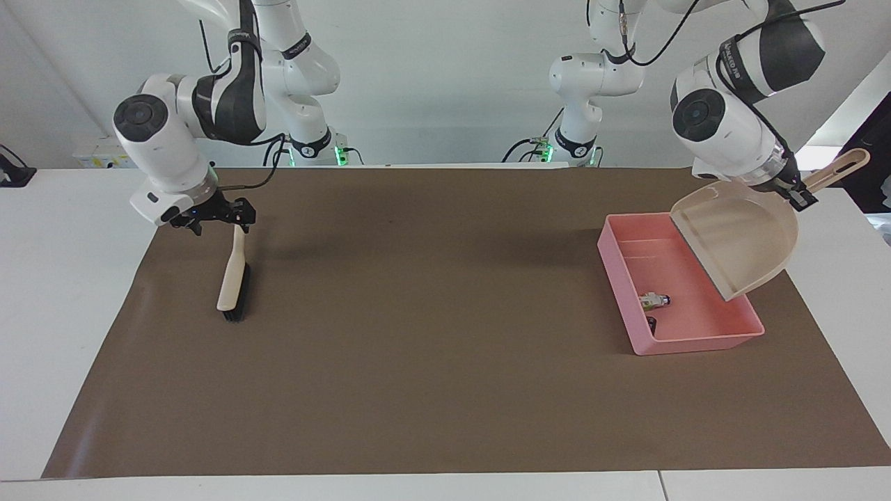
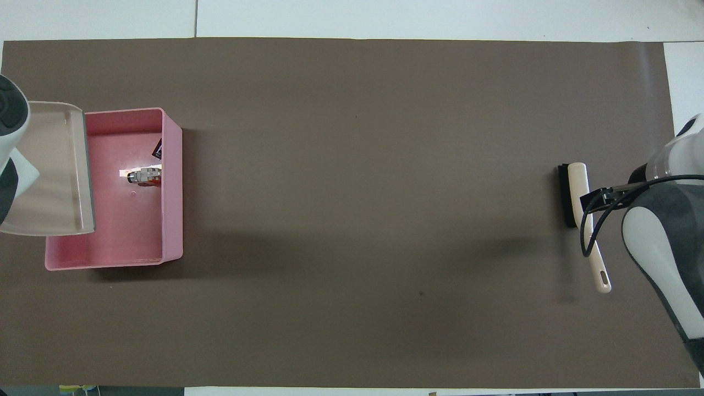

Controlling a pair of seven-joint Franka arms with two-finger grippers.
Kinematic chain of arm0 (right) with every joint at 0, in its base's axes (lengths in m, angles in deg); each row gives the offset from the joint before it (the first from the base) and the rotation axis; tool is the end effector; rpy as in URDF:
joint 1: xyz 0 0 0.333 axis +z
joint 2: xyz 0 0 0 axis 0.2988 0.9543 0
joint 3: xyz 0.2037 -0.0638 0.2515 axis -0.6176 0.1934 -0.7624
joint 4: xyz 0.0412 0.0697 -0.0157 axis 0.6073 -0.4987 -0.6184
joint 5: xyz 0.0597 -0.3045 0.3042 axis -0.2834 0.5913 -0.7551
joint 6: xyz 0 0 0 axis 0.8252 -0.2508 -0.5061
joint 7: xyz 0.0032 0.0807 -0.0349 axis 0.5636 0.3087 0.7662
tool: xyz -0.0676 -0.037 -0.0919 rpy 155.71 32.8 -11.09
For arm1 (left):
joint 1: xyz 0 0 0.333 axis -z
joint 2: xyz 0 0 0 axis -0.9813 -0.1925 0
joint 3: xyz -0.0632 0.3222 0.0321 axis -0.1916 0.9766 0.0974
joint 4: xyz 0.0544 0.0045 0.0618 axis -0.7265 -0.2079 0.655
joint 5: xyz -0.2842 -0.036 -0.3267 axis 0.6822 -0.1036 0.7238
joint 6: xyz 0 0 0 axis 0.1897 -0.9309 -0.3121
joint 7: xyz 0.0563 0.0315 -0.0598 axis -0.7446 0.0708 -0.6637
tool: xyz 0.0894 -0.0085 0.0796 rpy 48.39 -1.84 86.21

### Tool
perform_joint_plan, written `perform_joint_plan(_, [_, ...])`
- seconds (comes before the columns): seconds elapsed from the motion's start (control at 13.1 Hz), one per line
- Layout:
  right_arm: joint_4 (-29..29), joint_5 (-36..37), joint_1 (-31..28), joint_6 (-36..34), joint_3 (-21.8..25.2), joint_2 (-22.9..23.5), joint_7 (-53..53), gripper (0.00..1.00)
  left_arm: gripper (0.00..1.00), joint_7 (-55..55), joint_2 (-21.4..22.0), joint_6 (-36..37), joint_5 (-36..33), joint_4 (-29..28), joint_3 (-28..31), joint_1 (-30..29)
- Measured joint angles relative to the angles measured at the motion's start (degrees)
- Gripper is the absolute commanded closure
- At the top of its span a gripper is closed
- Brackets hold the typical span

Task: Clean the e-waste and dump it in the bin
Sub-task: 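Move the empty dustpan with the left gripper away from the bin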

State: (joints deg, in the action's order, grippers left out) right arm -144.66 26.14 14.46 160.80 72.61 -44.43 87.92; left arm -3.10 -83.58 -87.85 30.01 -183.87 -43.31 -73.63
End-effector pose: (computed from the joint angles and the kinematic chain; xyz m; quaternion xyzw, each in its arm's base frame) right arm 0.5616 -0.0360 0.4684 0.9971 0.0225 -0.0539 0.0479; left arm 0.5957 0.0130 0.5634 -0.6593 0.6124 0.2876 0.3280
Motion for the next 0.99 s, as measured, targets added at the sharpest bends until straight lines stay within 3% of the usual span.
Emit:
perform_joint_plan(0.15, [4.51,-1.85,1.44,-2.21,-0.34,-0.64,-8.56,0.0,1.0,-1.16,0.61,-0.41,7.54,0.95,-0.06,0.1])
perform_joint_plan(0.38, [14.2,-2.71,1.17,-10.25,-0.52,-1.11,-11.44,0.0,1.0,-1.34,0.35,-2.56,17.58,0.64,-0.47,0.7])
perform_joint_plan(0.69, [23.93,-2.73,0.05,-19.37,0.1,0.38,-11.48,0.0,1.0,1.55,-1.33,-2.83,21.83,-0.86,-0.72,7.9])
perform_joint_plan(0.99, [25.02,-2.74,0.05,-20.38,0.19,2.65,-11.48,0.0,1.0,11.22,-6.44,-2.89,24.47,-1.44,-0.94,17.92])
